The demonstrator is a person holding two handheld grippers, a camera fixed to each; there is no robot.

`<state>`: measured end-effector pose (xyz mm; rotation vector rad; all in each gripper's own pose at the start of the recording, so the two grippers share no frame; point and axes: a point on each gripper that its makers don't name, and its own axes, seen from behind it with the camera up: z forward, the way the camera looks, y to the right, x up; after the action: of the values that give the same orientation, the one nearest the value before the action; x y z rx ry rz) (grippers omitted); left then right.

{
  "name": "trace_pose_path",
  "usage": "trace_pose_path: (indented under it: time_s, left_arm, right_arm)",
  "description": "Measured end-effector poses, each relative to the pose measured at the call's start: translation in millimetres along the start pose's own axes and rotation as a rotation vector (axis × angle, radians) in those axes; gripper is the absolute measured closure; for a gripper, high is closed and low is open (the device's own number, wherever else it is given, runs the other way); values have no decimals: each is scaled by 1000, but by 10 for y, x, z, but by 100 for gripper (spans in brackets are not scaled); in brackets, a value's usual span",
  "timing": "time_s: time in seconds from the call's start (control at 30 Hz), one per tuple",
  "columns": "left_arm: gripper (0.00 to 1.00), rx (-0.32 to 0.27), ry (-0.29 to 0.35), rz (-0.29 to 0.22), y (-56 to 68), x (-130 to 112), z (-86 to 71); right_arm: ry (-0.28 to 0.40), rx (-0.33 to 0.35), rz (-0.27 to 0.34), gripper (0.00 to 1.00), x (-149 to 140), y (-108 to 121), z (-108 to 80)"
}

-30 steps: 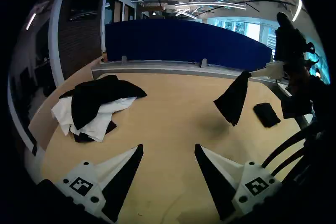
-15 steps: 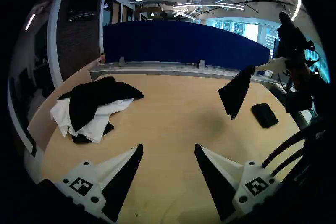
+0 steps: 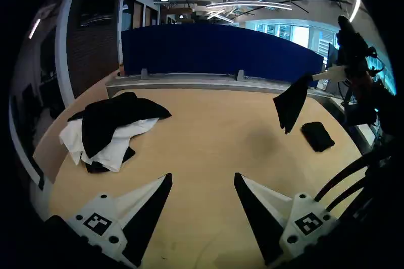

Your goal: Fold towel

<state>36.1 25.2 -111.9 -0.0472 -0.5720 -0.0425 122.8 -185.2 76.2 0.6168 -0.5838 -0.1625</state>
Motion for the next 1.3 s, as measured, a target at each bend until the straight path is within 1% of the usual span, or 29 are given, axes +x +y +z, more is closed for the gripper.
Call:
trace_pose_path:
  time_s: [0.47,0.67,0.97,1.3]
  left_arm:
    - [9,3,-12,13,13,-10,47]
    - [9,1,-15,14,39,7,72]
    - [9,-1,-20,22,93,33,122]
    - [9,5,-24,28,108,47,168]
  right_arm:
    - [-23,-63,24,98,-114,614,-145]
    - [-29,-102,26,98,-120,932,-190]
    - [-40,-154,58,98,-142,1408,-195]
    - [-75,-200,59,98,-216,1892,-130]
